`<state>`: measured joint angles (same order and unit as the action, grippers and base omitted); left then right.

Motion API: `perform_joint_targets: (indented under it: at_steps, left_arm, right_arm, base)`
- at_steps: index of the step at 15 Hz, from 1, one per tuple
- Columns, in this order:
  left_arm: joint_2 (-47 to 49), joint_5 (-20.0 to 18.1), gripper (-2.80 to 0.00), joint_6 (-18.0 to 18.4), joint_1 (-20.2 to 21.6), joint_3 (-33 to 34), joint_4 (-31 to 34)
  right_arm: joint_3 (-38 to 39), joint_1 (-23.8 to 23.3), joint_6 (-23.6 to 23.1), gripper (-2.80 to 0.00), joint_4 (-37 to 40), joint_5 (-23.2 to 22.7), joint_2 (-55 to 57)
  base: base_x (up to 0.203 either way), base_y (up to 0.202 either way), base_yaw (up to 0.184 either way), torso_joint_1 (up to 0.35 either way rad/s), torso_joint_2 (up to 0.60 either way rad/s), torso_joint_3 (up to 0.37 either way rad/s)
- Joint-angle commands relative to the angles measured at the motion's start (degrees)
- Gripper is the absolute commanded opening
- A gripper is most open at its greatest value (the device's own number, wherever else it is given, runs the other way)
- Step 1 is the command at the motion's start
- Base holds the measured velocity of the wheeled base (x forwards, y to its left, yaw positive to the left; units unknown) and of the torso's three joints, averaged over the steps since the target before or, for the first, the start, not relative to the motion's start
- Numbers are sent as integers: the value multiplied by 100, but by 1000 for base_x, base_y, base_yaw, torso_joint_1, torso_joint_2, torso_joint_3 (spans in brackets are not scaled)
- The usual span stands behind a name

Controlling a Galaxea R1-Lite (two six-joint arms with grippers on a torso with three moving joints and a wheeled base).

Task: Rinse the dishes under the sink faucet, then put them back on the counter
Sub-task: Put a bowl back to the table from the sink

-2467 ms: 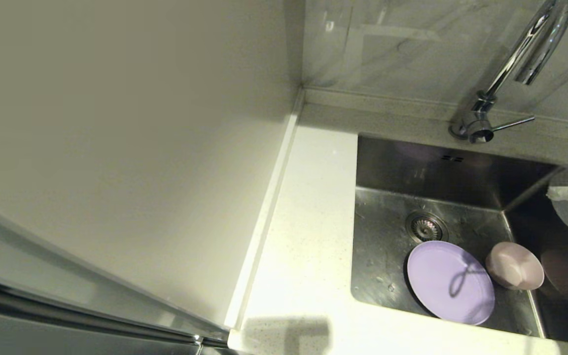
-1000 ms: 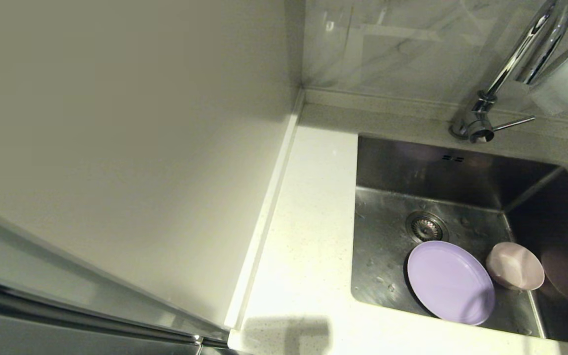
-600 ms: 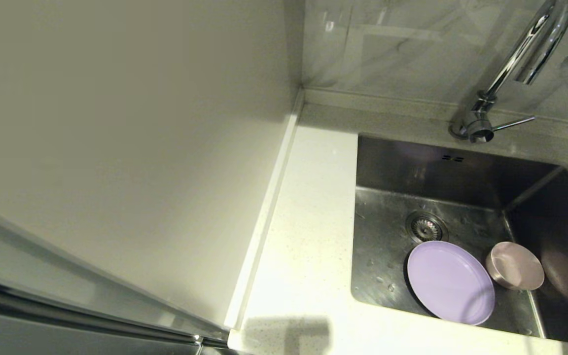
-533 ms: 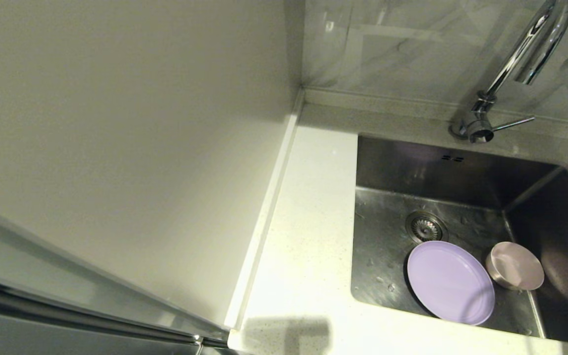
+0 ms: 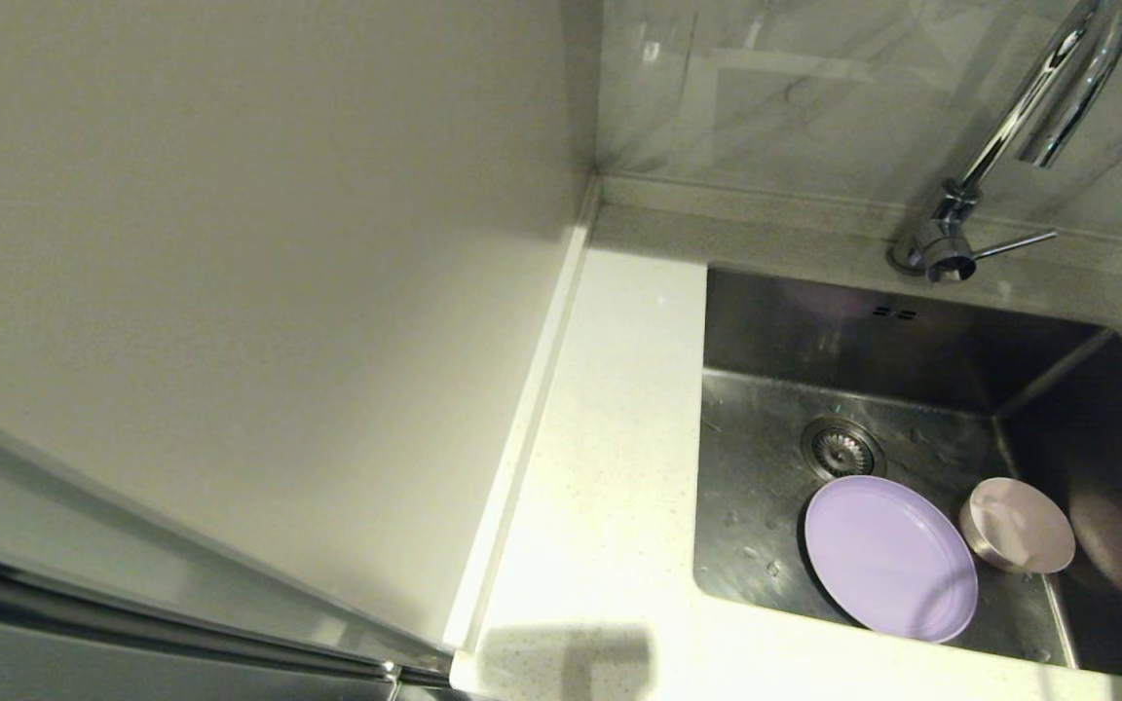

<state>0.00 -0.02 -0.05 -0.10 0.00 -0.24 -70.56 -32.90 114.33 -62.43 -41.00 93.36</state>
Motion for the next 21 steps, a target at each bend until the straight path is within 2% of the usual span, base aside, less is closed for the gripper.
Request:
perform_joint_targets:
  at_steps: [1, 3, 5, 7, 8, 10, 12, 13, 14, 16, 19, 20, 21]
  left_arm:
    - [0, -5, -280, -4, 1, 18, -2]
    - [0, -6, -280, -4, 1, 18, -2]
    - [0, -6, -280, -4, 1, 18, -2]
    - [0, -6, -280, -4, 1, 9, -2]
    - [0, -3, -280, -4, 1, 18, -2]
    - [0, 1, -280, -4, 1, 18, -2]
    - [-6, -6, -280, -4, 1, 12, -2]
    - [0, -6, -280, -4, 1, 18, -2]
    - [0, 2, -280, -4, 1, 18, -2]
    - [0, 0, -280, -4, 1, 10, -2]
    - [0, -6, -280, -4, 1, 18, -2]
    - [0, 2, -280, -4, 1, 9, -2]
    - [0, 2, -280, -4, 1, 18, -2]
  right_arm:
    - [13, -13, -103, -280, -34, -318, -1]
    - [-79, -19, -826, -280, -23, -660, -95]
    - [-91, -166, -1679, -280, 94, -1580, -195]
    - [-98, -524, -2606, -280, 621, -2504, -309]
    - [-108, -703, -3031, -280, 991, -2816, -355]
    - [-108, -1005, -3620, -280, 1494, -3188, -441]
    - [-115, -1253, -3952, -280, 1517, -3522, -471]
    - [-105, -1377, -4329, -280, 1450, -3809, -519]
    - [-81, -1463, -4728, -280, 1299, -4070, -543]
    - [32, -1625, -5446, -280, 500, -4565, -586]
    - [238, -1788, -5727, -280, -1737, -4650, -600]
    - [275, -1844, -5754, -280, -2280, -4660, -599]
    - [252, -1977, -5761, -280, -2397, -4664, -605]
  base:
    - [0, 0, 0, 0, 0, 0]
    - [0, 0, 0, 0, 0, 0]
    - [0, 0, 0, 0, 0, 0]
    - [0, 0, 0, 0, 0, 0]
    - [0, 0, 0, 0, 0, 0]
    - [0, 0, 0, 0, 0, 0]
    - [0, 0, 0, 0, 0, 0]
    - [0, 0, 0, 0, 0, 0]
    - [0, 0, 0, 0, 0, 0]
    - [0, 0, 0, 0, 0, 0]
    - [0, 0, 0, 0, 0, 0]
    - [0, 0, 0, 0, 0, 0]
    - [0, 0, 0, 0, 0, 0]
